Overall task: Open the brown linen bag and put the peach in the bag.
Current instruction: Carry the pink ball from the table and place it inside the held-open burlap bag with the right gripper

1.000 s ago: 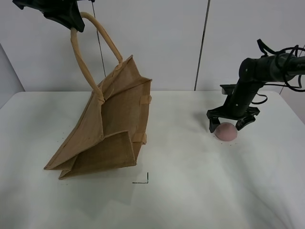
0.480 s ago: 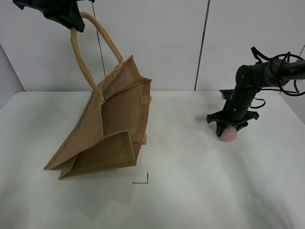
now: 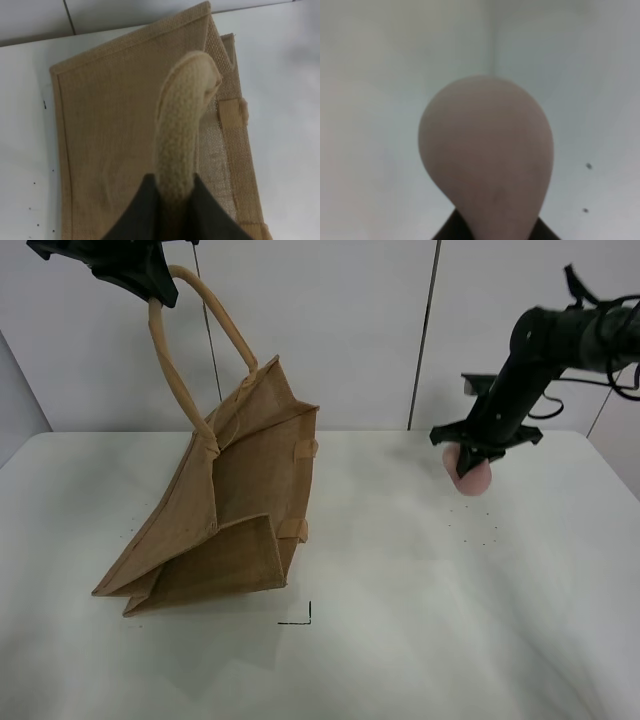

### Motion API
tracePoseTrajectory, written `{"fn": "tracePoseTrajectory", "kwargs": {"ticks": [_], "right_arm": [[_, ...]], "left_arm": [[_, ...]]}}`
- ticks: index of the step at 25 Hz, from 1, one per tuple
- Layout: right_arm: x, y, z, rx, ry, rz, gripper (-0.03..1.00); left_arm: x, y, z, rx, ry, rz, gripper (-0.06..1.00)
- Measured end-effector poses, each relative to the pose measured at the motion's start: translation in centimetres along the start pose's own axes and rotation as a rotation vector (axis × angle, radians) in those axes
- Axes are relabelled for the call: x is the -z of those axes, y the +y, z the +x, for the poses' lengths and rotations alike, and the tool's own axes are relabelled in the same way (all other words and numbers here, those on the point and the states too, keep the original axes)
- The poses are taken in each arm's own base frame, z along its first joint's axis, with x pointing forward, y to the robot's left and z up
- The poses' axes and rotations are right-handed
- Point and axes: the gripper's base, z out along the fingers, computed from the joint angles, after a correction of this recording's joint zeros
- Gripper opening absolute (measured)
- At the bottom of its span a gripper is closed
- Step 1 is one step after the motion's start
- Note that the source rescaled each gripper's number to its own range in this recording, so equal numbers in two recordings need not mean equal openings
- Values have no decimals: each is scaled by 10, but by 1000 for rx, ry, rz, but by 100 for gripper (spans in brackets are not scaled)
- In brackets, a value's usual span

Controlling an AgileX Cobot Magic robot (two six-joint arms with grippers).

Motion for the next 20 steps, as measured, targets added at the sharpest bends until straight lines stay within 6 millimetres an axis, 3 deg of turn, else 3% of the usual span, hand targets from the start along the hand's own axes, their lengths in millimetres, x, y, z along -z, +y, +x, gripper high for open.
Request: {"fn": "tracePoseTrajectory", "kwargs": {"ticks": [4, 8, 14, 20], "right_arm": [[57, 31, -18, 85, -132, -103, 0], [82, 76, -26, 202, -207, -222, 0], [71, 149, -19, 385, -222, -371, 0], [28, 203, -13, 525, -240, -446, 0]], "left_arm": [[0, 0, 0, 0, 0, 0, 0], [0, 0, 0, 0, 0, 0, 0], [0, 0, 0, -1, 0, 0, 0], [4, 0, 0, -9, -9, 1, 0]]}}
